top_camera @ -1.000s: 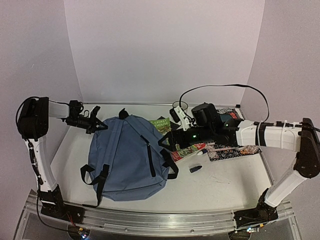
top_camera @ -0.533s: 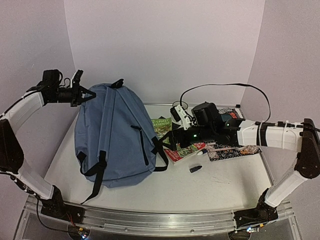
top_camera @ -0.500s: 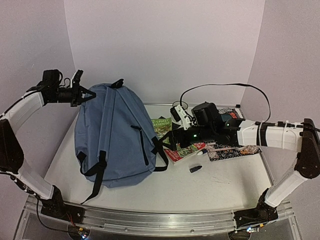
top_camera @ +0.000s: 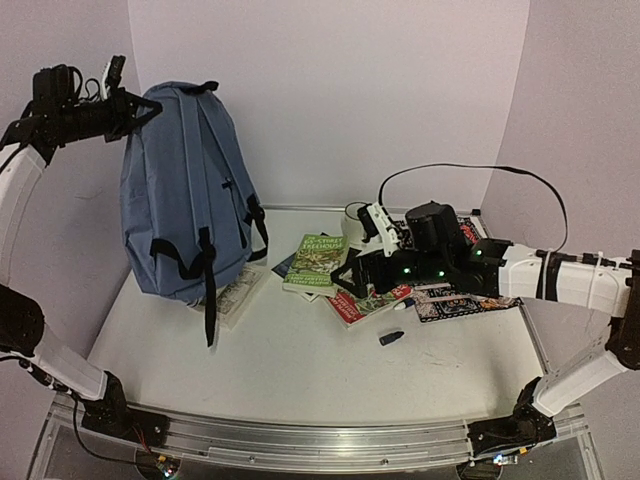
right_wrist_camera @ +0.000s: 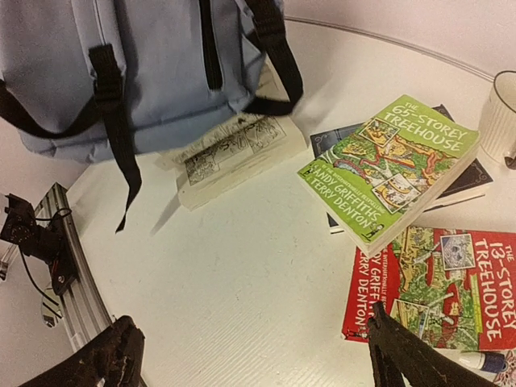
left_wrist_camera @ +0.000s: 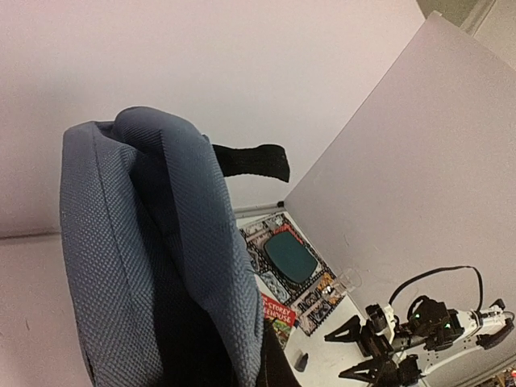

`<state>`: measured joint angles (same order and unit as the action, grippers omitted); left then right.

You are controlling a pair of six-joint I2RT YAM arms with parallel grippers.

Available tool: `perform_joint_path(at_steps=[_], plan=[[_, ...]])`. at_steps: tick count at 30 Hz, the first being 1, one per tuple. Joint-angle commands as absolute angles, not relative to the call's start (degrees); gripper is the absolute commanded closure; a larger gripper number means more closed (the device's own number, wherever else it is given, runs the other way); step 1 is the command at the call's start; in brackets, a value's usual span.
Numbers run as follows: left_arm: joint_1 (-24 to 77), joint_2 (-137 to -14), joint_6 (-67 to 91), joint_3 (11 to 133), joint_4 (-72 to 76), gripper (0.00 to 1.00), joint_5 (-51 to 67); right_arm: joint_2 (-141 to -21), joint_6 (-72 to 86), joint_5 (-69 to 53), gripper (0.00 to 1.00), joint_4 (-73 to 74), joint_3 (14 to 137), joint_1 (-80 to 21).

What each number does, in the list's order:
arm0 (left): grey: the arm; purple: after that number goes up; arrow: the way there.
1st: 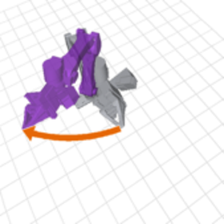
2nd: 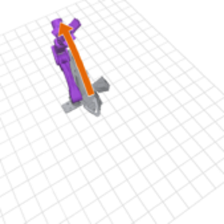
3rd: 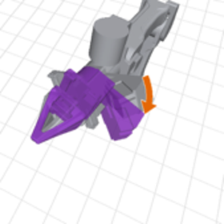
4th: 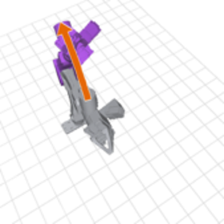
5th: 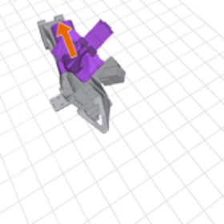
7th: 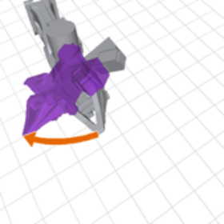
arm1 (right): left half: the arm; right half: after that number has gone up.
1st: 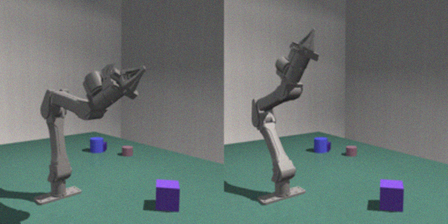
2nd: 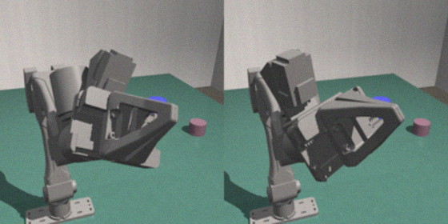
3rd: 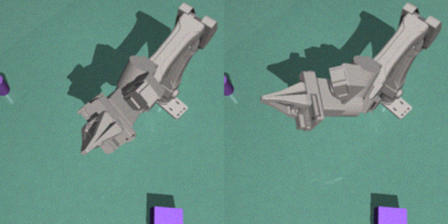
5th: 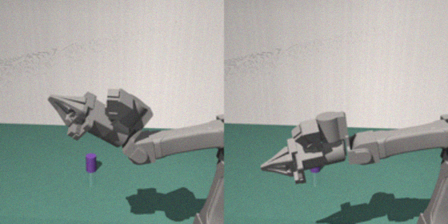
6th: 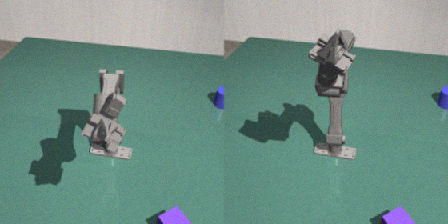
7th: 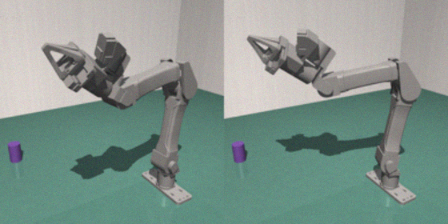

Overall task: Pack the student bag
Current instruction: Turn over the student bag with the book.

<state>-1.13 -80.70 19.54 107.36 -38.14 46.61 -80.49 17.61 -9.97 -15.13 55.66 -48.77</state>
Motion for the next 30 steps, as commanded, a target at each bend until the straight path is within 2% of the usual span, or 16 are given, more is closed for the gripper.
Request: perform_joint_path(at_steps=[1,5,10,14,23,30], plan=[[-1.50,-83.37,17.11,117.37,-35.19,1.00,44.30,-77.64,17.22,-7.09,0.04,-15.43,54.09,-48.46],[-1.49,-87.12,15.29,122.66,-37.04,1.00,42.93,-78.30,17.14,-6.42,0.04,-15.47,54.23,-48.50],[-1.50,-91.39,19.13,130.73,-37.10,1.00,48.06,-79.56,16.85,-5.65,0.04,-15.41,55.48,-48.48],[-1.50,-91.58,17.54,133.16,-37.09,1.00,45.24,-81.03,16.37,-5.20,0.04,-15.40,56.65,-48.48],[-1.51,-92.81,9.49,131.43,-37.15,1.00,38.34,-85.51,15.31,-5.18,0.04,-15.47,60.45,-48.49],[-1.52,-94.51,-5.85,126.62,-37.18,1.00,27.34,-87.76,14.85,-4.19,0.03,-15.47,62.44,-48.35]])
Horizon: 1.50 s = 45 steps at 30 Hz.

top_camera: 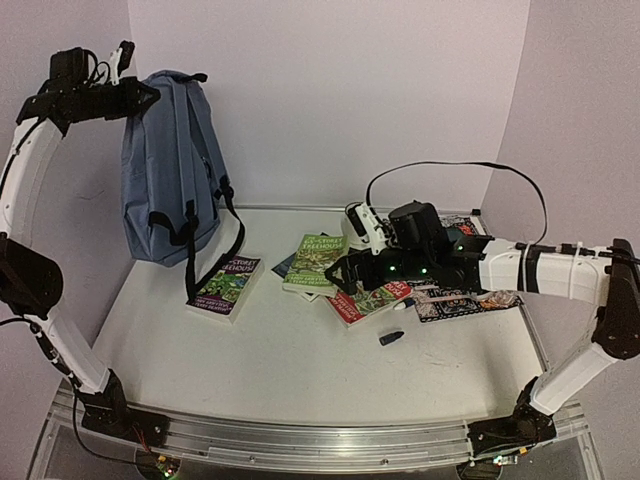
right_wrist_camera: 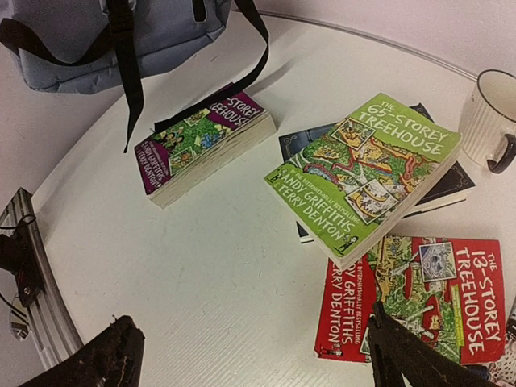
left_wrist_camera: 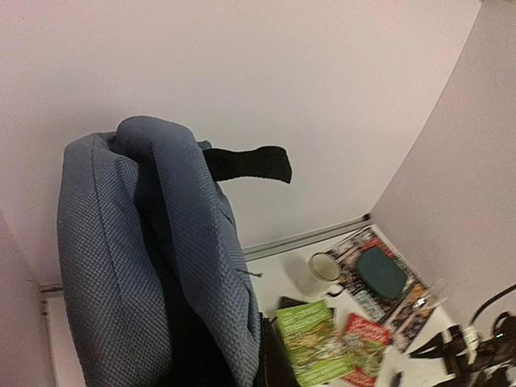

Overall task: Pack the student bag
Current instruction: Turn over the student bag with the book.

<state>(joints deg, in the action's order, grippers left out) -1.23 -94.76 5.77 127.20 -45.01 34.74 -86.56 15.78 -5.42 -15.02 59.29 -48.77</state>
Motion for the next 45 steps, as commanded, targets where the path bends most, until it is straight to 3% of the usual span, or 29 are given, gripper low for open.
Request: perform_joint_path(at_steps=[1,4,9,20,29,38,45], plan=[[-1.49,-94.90,-8.15,125.98,-37.18,1.00,25.44,-87.93,14.85,-4.01,0.04,-15.47,62.61,-48.33],[-0.50,-95.29,-15.03,122.15,-37.08,1.00,21.16,-88.46,14.85,-3.55,0.04,-15.56,63.05,-48.21],[13.90,-92.37,-22.72,111.00,-36.31,1.00,5.05,-88.21,14.97,-1.71,0.04,-15.57,63.08,-48.05],[29.87,-82.55,-18.80,83.81,-32.18,1.00,-3.98,-81.79,15.17,6.93,0.03,-16.17,58.17,-47.72],[50.04,-75.95,-8.99,73.32,-31.88,1.00,-11.65,-76.23,13.44,7.42,0.02,-15.37,57.24,-47.70],[65.52,-79.20,2.74,65.36,-27.32,1.00,-16.35,-76.58,13.29,3.84,0.02,-14.78,57.46,-47.66],[73.86,-82.55,9.99,63.53,-24.67,0.77,-18.51,-77.47,12.74,0.63,0.02,-13.22,57.58,-47.70]])
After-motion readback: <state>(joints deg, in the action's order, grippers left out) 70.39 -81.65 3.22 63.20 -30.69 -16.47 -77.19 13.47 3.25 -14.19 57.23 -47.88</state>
